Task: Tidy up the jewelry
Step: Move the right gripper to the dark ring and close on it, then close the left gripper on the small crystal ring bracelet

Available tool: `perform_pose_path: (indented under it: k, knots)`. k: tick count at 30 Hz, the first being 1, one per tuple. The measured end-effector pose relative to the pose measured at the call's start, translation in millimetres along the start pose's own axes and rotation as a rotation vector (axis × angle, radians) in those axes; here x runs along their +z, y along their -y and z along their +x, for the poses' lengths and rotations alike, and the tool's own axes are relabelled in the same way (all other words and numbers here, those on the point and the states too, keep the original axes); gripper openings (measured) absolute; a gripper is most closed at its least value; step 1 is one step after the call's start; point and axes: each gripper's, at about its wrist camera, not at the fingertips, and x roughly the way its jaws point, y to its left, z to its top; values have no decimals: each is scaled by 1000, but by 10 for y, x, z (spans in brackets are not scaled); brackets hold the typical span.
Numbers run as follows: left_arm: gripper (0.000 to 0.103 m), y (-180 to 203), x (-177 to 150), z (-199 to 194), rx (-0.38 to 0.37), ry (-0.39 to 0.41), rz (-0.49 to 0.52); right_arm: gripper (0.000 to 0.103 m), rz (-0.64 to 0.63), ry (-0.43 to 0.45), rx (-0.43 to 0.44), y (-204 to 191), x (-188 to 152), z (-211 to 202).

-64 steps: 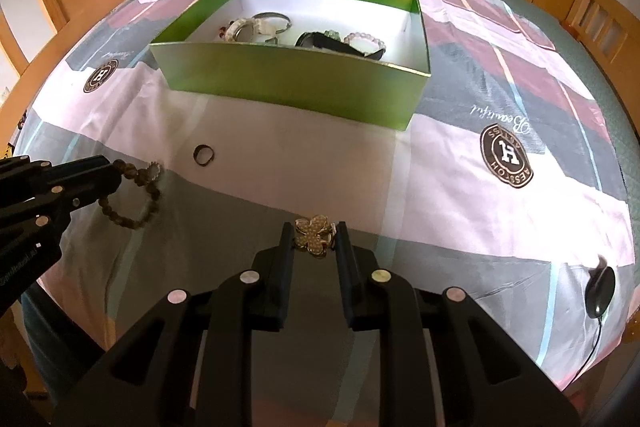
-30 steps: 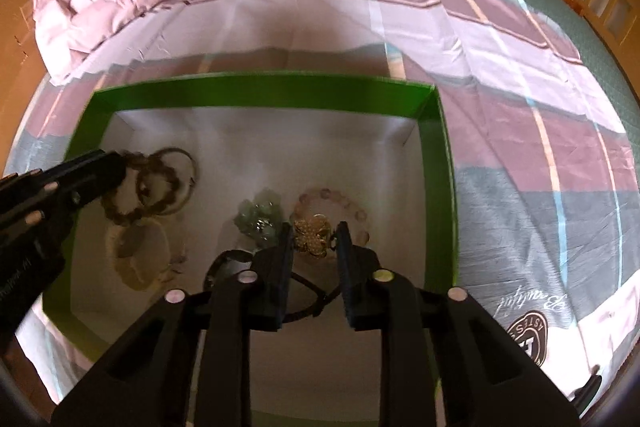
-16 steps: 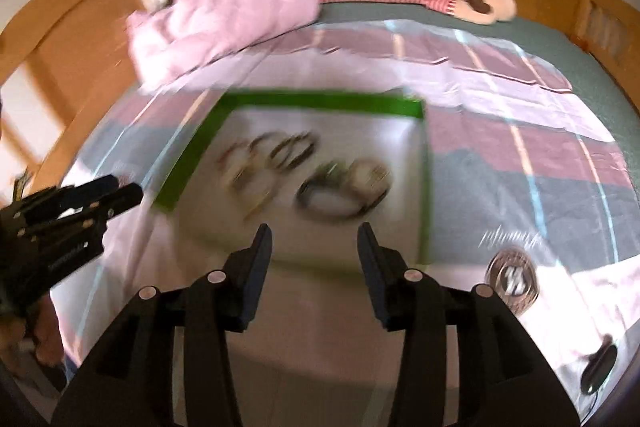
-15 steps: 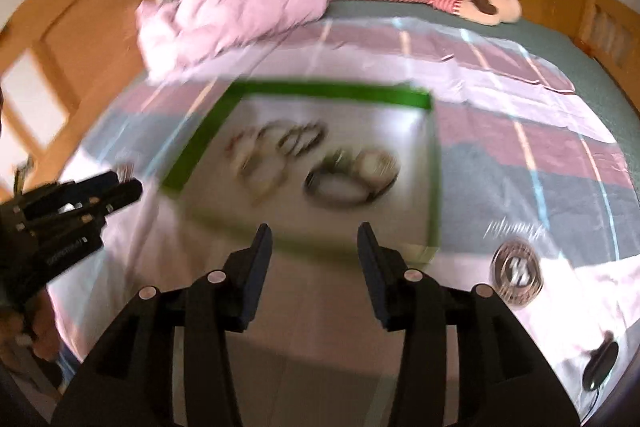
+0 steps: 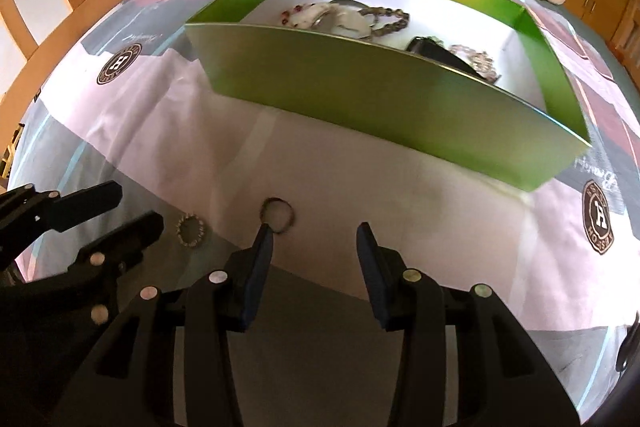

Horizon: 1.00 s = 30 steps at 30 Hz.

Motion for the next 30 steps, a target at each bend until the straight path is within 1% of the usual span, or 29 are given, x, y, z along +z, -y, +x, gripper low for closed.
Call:
perform_pose_path:
  k: [6,8,9,11,12,14,16,20,25,29,30]
  knots:
    - [38,-107,4,-50,16,5,-19,43,-3,-14,39,-99,101,69]
    - [38,-161,2,-64,22,2,-33,42,-14,-27,38,-133,98,90]
    - [38,-184,-2,-71,23,2,-37,37,-18,-34,33,-142,99,108]
    - [38,-202,-9,-79,28,1,-39,31,-16,-51,22,-147,91,168]
    - [38,-208,-12,-81,29,1,-41,26,-8,-46,18,-132,90,172]
    - [39,-210,-13,-81,25,0,-42,19,0,-46,6,-105,85,160]
    - [39,-190,-17,-72,19,-2,-35,19,10,-54,-4,-52,59,138]
    - [40,-80,-27,-25,-17,-15,-14,19,12,-55,-68,81,-66,66]
    - [40,100,-47,69,-47,-39,22,19,60,-55,-144,385,-294,-67]
    - [43,200,-55,129,-78,-56,35,19,108,-56,-145,592,-417,-134]
    - [45,219,-54,146,-87,-60,37,19,115,-56,-150,626,-444,-145]
